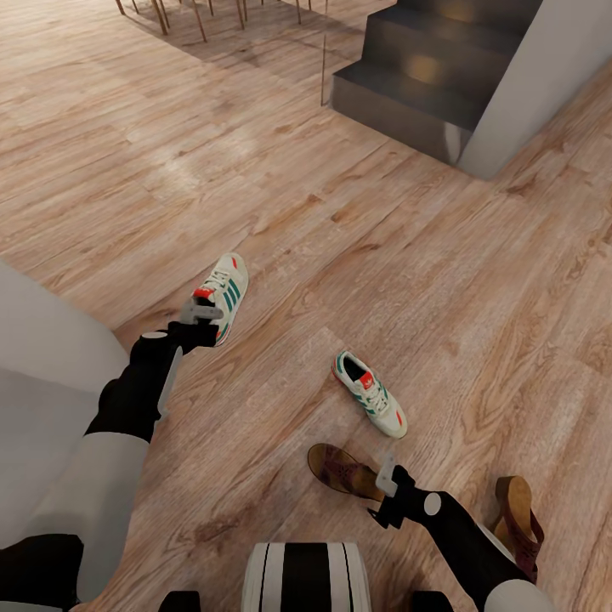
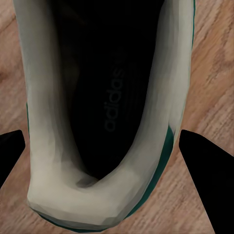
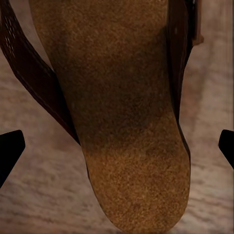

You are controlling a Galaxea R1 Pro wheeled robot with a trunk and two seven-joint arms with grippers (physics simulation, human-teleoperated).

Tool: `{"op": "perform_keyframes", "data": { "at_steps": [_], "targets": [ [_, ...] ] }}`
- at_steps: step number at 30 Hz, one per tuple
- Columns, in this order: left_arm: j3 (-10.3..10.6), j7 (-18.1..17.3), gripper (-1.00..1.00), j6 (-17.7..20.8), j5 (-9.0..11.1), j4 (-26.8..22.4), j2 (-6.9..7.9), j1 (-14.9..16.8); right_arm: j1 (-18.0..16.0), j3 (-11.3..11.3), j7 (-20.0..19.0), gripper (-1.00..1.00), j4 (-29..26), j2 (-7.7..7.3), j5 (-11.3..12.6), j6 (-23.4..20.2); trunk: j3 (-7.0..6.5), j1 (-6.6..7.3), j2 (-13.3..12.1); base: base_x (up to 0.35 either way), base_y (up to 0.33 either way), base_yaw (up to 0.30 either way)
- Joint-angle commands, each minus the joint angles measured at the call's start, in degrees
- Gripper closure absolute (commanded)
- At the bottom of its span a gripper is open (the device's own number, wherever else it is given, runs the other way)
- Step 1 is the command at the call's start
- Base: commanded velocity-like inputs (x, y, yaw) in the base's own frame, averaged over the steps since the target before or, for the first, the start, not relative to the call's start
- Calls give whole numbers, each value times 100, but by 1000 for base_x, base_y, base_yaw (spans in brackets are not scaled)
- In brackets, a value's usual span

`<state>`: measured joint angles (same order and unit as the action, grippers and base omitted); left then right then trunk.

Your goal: Pick up the two gym shoes and the two sandals from the corridor floor and place them onto the hallstand (shoe rack) in the corridor, making sure they are on the rack and not on the floor. Arrange them so the two gym shoes are next to each other and the two sandals are next to each other.

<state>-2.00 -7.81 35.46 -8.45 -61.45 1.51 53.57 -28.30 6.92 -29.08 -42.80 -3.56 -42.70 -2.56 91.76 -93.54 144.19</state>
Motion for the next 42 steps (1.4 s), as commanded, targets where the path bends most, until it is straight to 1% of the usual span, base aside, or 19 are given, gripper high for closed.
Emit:
{"op": "perform_keyframes", "data": {
  "at_steps": [1, 7, 11, 17, 21, 30, 34, 42],
  "targets": [
    [-10, -51, 100, 22, -61, -7, -1, 0, 0, 19, -9, -100, -11, -3, -24, -26, 3, 1, 1, 0, 0, 0],
    [-11, -54, 100, 24, -61, -7, 7, 4, 0, 28, -2, -100, -9, 9, -19, -26, 3, 1, 1, 0, 0, 0],
    [-11, -54, 100, 23, -61, -7, 7, 4, 0, 26, -2, -100, -9, 6, -20, -26, 92, -9, 7, 0, 0, 0],
    [-11, -55, 100, 30, -61, -16, 7, 10, 0, 20, -2, -100, -9, 1, -24, -27, 92, -9, 7, 0, 0, 0],
    [-11, -54, 100, 31, -61, -16, 7, 12, 0, 20, -2, -100, -9, -5, -27, -26, 181, -20, 12, 0, 0, 0],
    [-11, -62, 100, 31, -66, -16, 7, 13, 0, 12, 7, -100, -9, -13, -28, -32, 181, -20, 12, 0, 0, 0],
    [-11, -62, 100, 31, -69, -33, 7, 13, 0, 11, 7, -100, -15, -13, -28, -34, 269, -30, 17, 0, 0, 0],
    [-11, -74, 100, 39, -69, -202, 9, 13, 0, 9, 7, -100, -25, -13, -28, -34, 269, -30, 17, 0, 0, 0]
  ]
}}
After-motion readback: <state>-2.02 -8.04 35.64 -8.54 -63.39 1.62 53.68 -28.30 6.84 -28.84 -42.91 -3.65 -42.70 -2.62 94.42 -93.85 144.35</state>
